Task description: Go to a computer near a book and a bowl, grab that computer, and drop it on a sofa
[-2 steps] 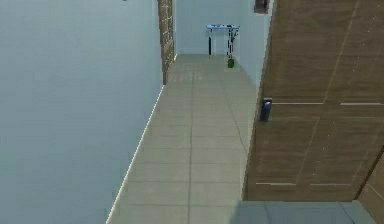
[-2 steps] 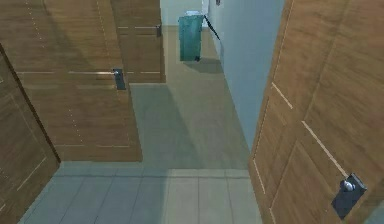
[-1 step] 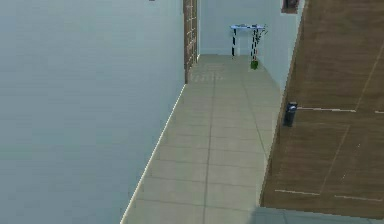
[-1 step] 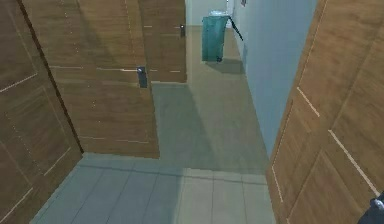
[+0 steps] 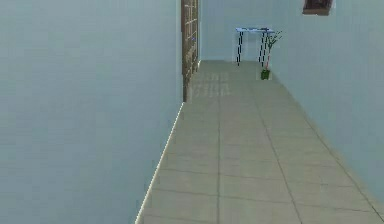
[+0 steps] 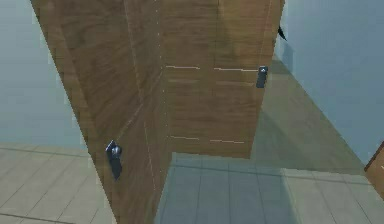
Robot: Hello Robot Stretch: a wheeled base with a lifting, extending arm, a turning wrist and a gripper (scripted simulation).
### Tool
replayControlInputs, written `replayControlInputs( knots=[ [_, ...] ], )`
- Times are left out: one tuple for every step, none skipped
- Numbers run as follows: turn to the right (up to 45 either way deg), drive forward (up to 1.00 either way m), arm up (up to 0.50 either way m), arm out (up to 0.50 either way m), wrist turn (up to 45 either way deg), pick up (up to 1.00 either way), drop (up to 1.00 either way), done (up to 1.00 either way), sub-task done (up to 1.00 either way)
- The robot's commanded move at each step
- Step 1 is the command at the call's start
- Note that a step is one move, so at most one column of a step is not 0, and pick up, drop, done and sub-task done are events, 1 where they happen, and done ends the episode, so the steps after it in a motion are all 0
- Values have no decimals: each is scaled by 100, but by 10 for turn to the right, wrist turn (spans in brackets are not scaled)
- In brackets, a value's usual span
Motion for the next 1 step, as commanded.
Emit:
replayControlInputs(
  knots=[
    [180,0,0,0,0,0,0,0,0]
  ],
)
